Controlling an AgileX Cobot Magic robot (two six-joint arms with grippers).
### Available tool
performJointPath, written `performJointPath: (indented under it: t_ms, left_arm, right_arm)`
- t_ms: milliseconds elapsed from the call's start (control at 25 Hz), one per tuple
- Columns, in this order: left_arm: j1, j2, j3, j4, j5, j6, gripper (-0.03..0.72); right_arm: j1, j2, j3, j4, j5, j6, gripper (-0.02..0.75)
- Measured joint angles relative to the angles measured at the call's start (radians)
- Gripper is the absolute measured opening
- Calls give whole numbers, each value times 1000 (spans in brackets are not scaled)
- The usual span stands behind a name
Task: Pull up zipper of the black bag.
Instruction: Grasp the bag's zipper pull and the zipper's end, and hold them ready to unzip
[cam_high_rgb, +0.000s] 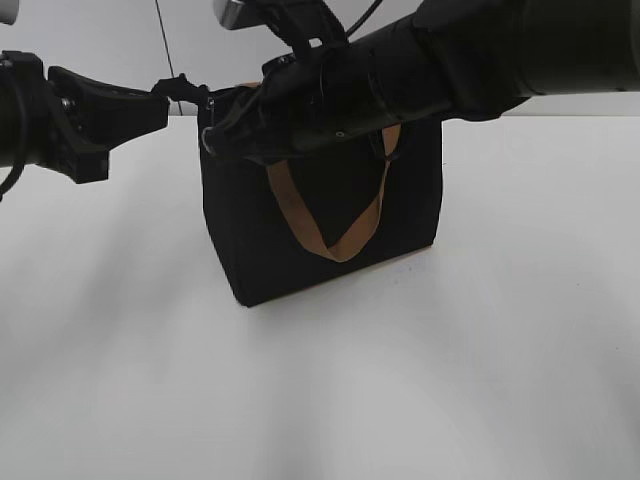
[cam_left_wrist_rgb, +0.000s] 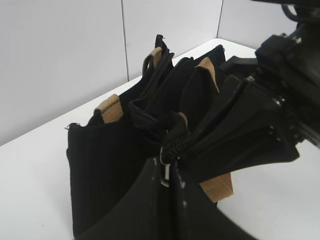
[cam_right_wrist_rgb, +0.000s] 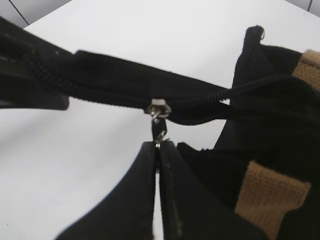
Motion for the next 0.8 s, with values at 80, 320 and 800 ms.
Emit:
performJointPath:
  t_ms: [80, 320, 800]
  left_arm:
    - [0, 0, 0, -1, 4, 0, 3]
    - [0, 0, 0, -3, 10, 0, 3]
    - [0, 0, 0, -2, 39, 0, 3]
  right_arm:
    - [0, -12, 0, -3, 0, 0, -15]
    - [-1, -48, 0, -38, 0, 1, -15]
    - [-73, -81, 0, -188, 8, 159, -15]
